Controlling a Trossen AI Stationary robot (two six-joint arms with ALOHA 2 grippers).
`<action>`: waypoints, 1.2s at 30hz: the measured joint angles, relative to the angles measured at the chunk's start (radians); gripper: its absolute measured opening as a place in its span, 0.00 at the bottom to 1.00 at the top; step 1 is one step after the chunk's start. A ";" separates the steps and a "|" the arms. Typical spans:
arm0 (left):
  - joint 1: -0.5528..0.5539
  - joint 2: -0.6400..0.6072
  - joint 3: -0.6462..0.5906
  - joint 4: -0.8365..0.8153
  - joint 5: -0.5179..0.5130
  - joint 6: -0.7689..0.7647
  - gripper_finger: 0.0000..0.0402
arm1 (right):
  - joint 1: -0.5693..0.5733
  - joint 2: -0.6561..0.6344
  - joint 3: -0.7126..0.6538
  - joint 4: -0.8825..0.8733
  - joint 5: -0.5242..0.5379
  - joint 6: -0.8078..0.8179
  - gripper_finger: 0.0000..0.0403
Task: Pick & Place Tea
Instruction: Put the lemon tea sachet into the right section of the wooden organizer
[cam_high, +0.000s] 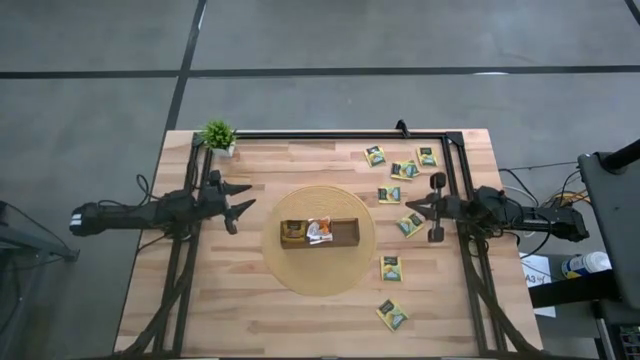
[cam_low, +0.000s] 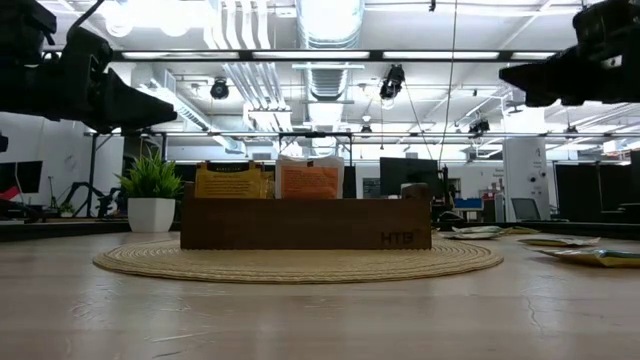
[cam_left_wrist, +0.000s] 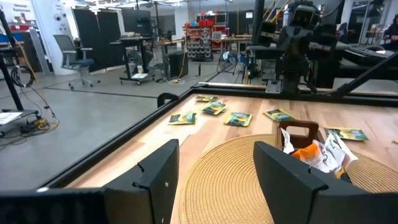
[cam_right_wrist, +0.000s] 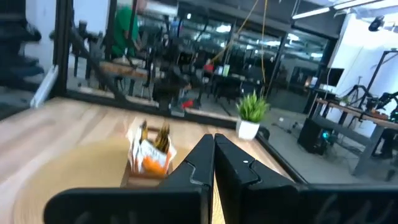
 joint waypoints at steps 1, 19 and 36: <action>0.000 0.000 0.000 0.000 0.000 0.000 0.50 | 0.000 0.000 0.000 0.019 -0.001 0.022 0.02; 0.000 0.000 -0.001 0.011 0.000 -0.001 0.50 | 0.000 0.000 0.000 0.658 0.026 0.237 0.02; 0.001 0.000 -0.001 0.011 0.000 -0.001 0.50 | 0.000 0.073 0.008 0.786 0.051 0.201 0.02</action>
